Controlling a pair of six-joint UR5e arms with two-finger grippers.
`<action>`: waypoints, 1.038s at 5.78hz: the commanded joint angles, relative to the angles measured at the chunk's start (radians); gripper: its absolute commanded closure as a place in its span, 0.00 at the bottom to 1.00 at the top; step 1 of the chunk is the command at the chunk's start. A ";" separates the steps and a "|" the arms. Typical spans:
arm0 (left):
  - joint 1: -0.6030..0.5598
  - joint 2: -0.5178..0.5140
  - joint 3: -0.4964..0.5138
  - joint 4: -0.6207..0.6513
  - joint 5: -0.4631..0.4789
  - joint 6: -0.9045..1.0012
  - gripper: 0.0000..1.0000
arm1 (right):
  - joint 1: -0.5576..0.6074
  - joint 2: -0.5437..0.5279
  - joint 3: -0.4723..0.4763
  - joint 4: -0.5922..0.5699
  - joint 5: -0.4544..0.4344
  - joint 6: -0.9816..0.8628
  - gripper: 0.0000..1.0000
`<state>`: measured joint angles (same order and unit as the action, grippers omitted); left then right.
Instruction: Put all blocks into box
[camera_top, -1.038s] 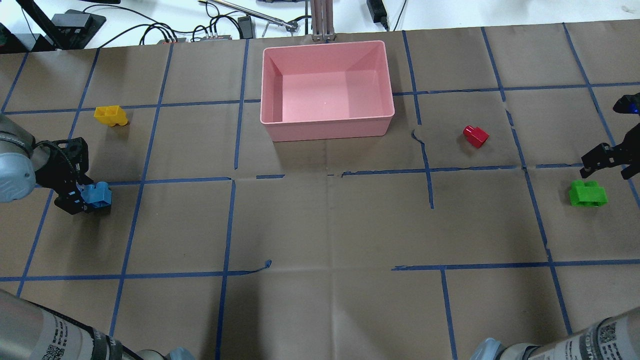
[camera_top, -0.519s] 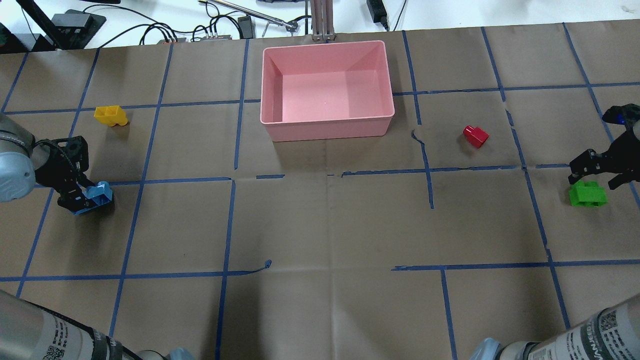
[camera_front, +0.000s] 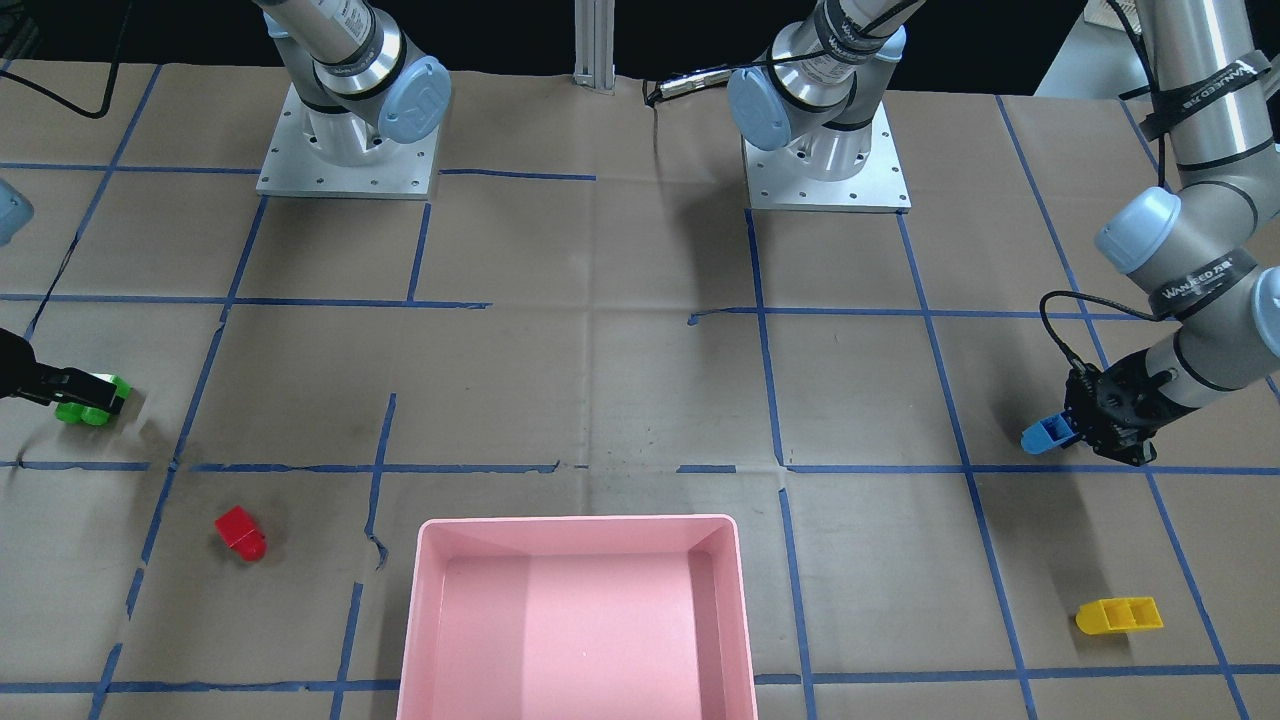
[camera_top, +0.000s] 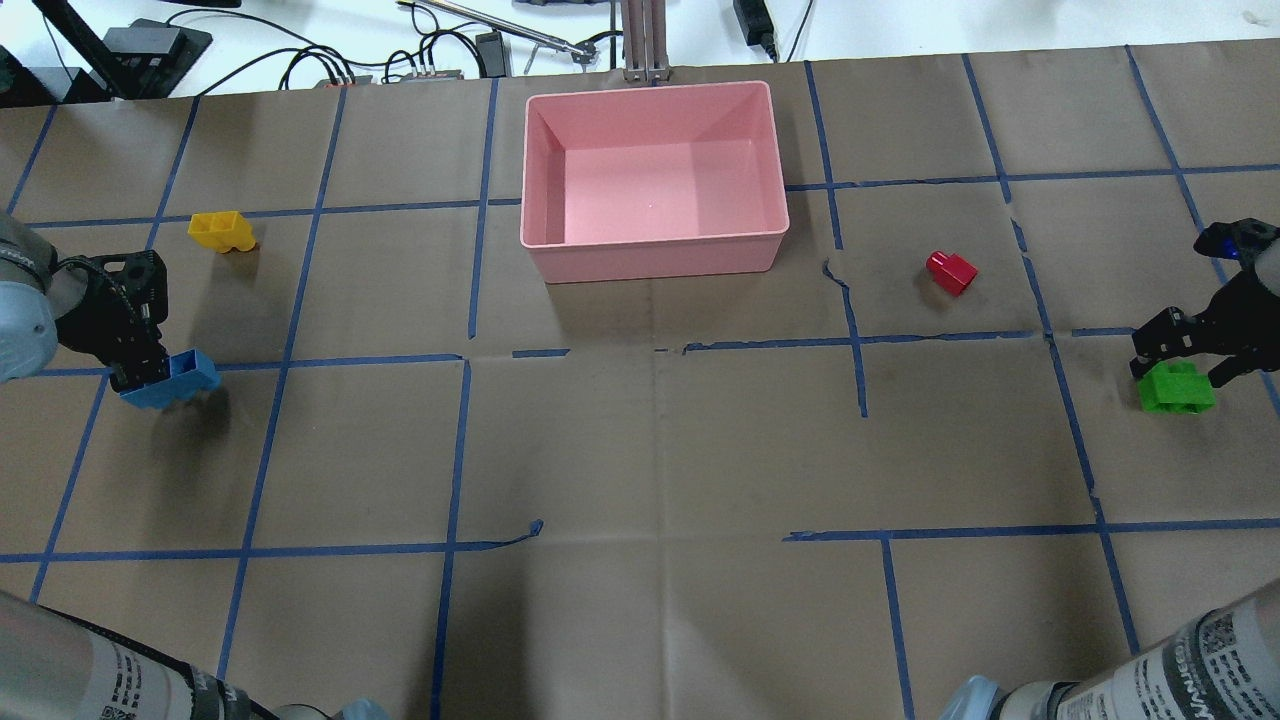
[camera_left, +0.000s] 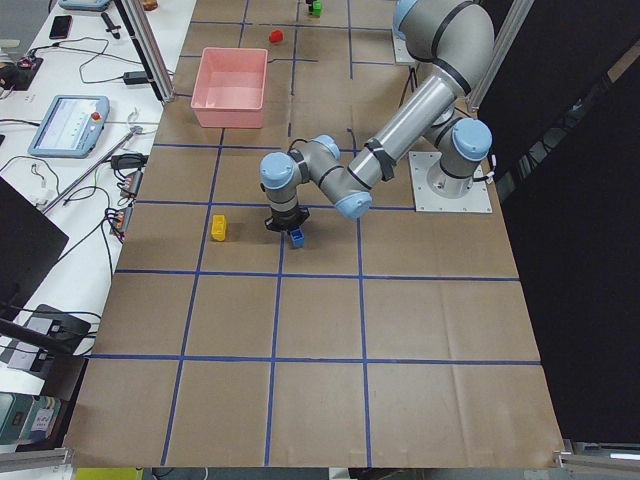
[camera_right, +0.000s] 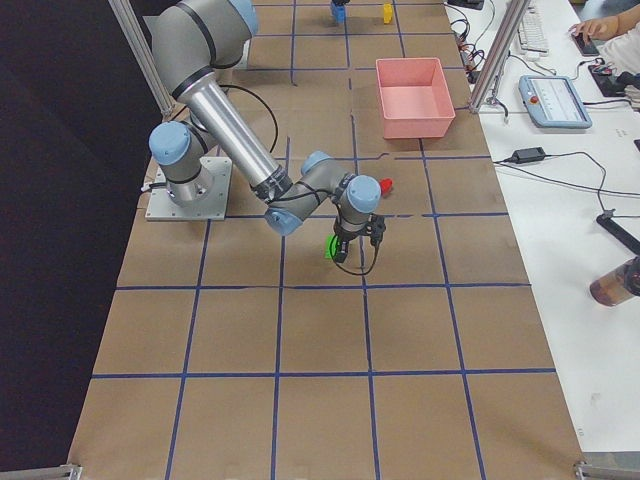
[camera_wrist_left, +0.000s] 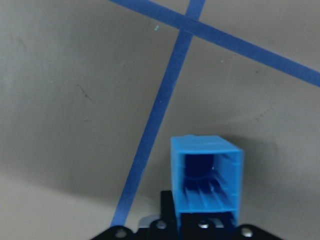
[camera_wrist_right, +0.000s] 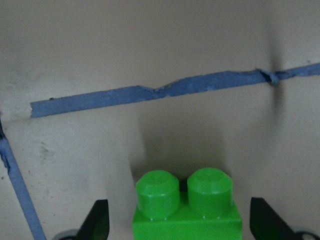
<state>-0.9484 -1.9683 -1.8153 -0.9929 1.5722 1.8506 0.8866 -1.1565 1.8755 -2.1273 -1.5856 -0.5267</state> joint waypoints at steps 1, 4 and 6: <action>-0.021 0.014 0.050 -0.076 0.000 -0.002 1.00 | 0.000 0.009 -0.003 -0.002 -0.001 0.002 0.09; -0.281 0.057 0.235 -0.269 0.009 -0.173 1.00 | 0.000 0.003 -0.006 -0.002 -0.056 -0.016 0.53; -0.470 0.045 0.354 -0.322 0.011 -0.287 1.00 | 0.046 -0.005 -0.097 0.016 -0.044 -0.024 0.53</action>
<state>-1.3287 -1.9185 -1.5159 -1.2921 1.5824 1.6238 0.9043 -1.1581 1.8307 -2.1228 -1.6355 -0.5473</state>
